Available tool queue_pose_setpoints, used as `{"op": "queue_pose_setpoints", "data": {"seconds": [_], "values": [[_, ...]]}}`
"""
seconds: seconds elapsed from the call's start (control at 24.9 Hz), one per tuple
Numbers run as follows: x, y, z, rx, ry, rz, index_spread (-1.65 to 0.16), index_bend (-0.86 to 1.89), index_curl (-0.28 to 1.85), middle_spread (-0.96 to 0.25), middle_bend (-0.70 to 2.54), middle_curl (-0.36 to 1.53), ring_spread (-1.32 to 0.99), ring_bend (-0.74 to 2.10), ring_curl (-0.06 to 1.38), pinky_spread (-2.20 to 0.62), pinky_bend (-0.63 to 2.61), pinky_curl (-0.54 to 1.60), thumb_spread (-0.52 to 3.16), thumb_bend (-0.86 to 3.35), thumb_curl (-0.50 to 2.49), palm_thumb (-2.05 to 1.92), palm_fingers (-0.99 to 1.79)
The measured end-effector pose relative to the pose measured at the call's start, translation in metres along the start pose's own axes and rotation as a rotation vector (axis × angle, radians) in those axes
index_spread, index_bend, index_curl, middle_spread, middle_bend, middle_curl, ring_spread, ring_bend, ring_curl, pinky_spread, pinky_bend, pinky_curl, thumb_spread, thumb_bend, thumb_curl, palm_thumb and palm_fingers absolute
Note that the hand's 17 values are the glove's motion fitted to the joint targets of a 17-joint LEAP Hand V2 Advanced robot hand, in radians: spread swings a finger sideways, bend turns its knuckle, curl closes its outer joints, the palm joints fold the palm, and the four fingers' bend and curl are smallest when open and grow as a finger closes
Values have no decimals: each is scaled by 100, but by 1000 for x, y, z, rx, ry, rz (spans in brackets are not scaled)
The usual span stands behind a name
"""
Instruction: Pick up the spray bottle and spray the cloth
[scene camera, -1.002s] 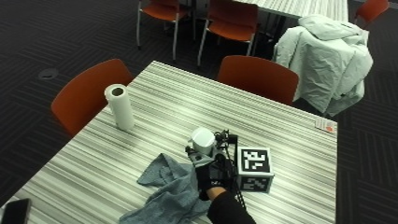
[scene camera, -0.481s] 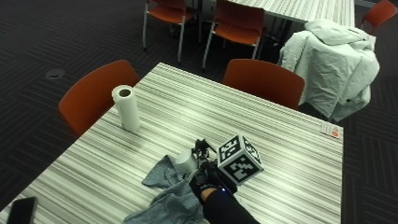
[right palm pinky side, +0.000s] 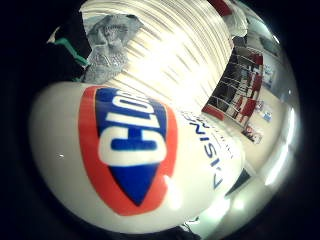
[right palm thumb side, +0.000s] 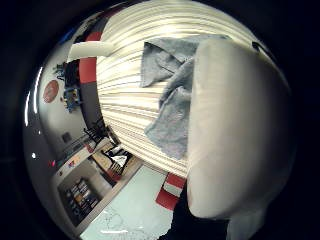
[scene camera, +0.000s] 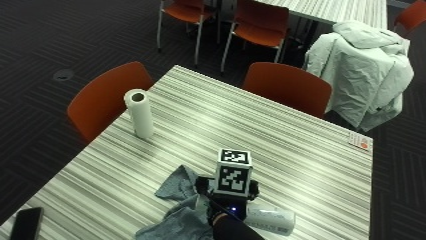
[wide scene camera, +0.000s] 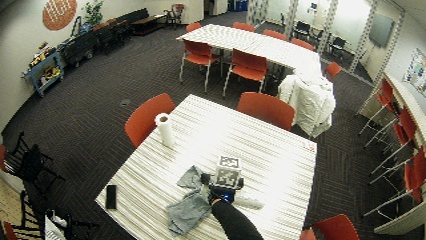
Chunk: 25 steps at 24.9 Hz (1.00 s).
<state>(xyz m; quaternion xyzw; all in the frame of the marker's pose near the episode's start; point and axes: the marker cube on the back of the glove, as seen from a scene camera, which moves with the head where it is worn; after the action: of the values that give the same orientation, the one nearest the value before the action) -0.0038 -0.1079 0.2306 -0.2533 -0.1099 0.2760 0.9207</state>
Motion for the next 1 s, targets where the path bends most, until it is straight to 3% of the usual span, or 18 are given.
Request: {"op": "queue_pose_setpoints", "data": {"seconds": [0.56, 1.0], "values": [[1, 2, -1, 1, -43, -13, -11, 28, 59, 2, 39, 57, -5, 40, 51, 10, 15, 29, 42, -2, 71, 122, 90], [-6, 13, -44, 216, -645, -59, -11, 27, 60, 2, 38, 58, -5, 39, 52, 10, 15, 30, 40, -2, 72, 121, 90]]}}
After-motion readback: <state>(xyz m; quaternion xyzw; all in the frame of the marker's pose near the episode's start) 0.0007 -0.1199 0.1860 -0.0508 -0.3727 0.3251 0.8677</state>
